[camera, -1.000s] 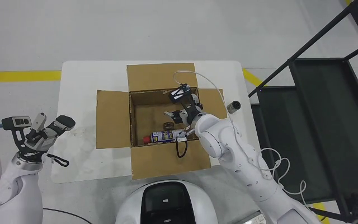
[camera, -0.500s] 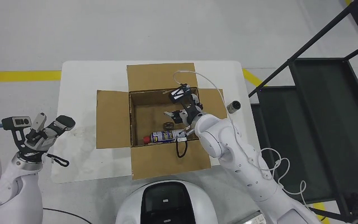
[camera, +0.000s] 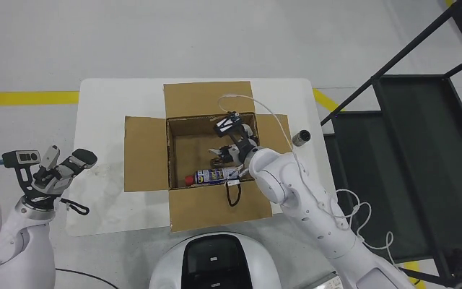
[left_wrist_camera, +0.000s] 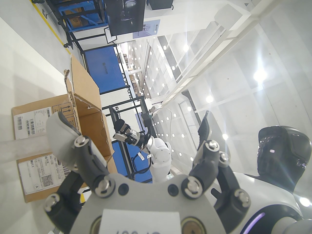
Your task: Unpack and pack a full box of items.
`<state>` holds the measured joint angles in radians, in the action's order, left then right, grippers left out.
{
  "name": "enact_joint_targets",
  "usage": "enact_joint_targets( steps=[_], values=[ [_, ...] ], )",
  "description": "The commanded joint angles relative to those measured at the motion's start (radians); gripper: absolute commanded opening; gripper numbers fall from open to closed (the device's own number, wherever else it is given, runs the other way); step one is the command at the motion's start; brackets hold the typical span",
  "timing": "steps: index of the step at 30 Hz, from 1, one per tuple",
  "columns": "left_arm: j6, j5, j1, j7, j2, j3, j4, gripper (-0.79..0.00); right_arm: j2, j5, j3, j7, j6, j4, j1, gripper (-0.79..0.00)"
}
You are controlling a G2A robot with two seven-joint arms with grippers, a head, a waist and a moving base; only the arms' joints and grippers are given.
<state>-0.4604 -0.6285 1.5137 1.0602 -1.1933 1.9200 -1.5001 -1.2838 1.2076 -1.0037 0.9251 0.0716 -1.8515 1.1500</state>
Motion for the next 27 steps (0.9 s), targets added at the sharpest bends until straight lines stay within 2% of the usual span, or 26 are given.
enact_joint_targets(
  steps=[1, 7, 11, 19, 27],
  values=[
    [0.0, 0.0, 0.0, 0.0, 0.0, 0.0, 0.0, 0.0, -0.007, -0.033, 0.02, 0.053, -0.02, 0.025, -0.039, 0.0],
    [0.0, 0.0, 0.0, 0.0, 0.0, 0.0, 0.0, 0.0, -0.039, -0.235, 0.058, 0.149, 0.024, 0.175, -0.145, 0.0],
    [0.0, 0.0, 0.0, 0.0, 0.0, 0.0, 0.0, 0.0, -0.06, -0.351, 0.075, 0.15, 0.051, 0.303, -0.206, 0.0],
    [0.0, 0.0, 0.0, 0.0, 0.0, 0.0, 0.0, 0.0, -0.088, -0.419, 0.127, 0.145, 0.09, 0.48, -0.267, 0.0],
    [0.0, 0.0, 0.0, 0.0, 0.0, 0.0, 0.0, 0.0, -0.088, -0.419, 0.127, 0.145, 0.09, 0.48, -0.267, 0.0]
  ],
)
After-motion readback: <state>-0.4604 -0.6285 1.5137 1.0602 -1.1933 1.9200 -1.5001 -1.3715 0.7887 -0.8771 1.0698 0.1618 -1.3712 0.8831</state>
